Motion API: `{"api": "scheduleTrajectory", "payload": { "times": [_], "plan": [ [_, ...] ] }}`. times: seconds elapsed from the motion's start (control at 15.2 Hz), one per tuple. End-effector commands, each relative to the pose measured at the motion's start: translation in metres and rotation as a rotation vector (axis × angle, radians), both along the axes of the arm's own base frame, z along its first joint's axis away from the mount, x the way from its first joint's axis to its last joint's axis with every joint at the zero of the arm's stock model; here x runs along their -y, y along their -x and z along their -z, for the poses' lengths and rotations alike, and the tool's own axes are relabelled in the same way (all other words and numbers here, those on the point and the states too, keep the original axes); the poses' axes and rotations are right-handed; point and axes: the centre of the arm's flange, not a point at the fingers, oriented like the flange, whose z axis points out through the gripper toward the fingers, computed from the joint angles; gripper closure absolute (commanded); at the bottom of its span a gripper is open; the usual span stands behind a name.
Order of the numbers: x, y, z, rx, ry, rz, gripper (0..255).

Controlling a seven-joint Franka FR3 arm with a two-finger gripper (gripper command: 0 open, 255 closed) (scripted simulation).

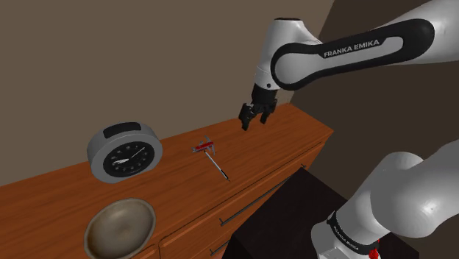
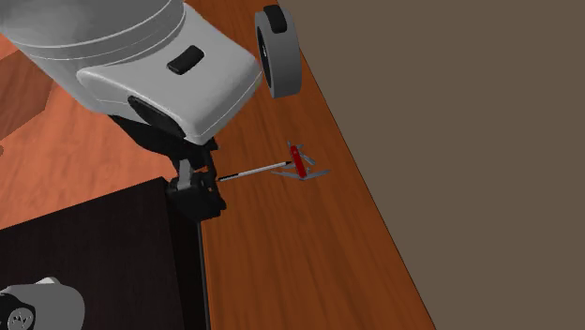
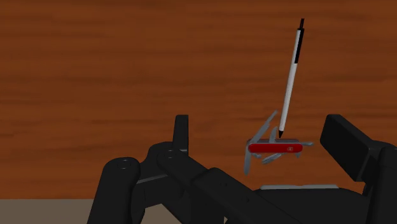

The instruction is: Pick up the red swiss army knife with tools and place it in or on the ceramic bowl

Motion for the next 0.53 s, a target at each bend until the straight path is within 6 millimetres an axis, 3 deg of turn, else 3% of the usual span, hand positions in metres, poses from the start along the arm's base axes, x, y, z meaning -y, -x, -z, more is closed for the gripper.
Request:
{"api": "scheduleTrajectory", "payload": {
  "times": [0.0,0.46],
  "plan": [
    [-0.006,-0.018,0.022,0.002,-0.003,0.006,0],
    [-0.033,-0.074,0.090,0.002,-0.012,0.026,0]
  ]
}}
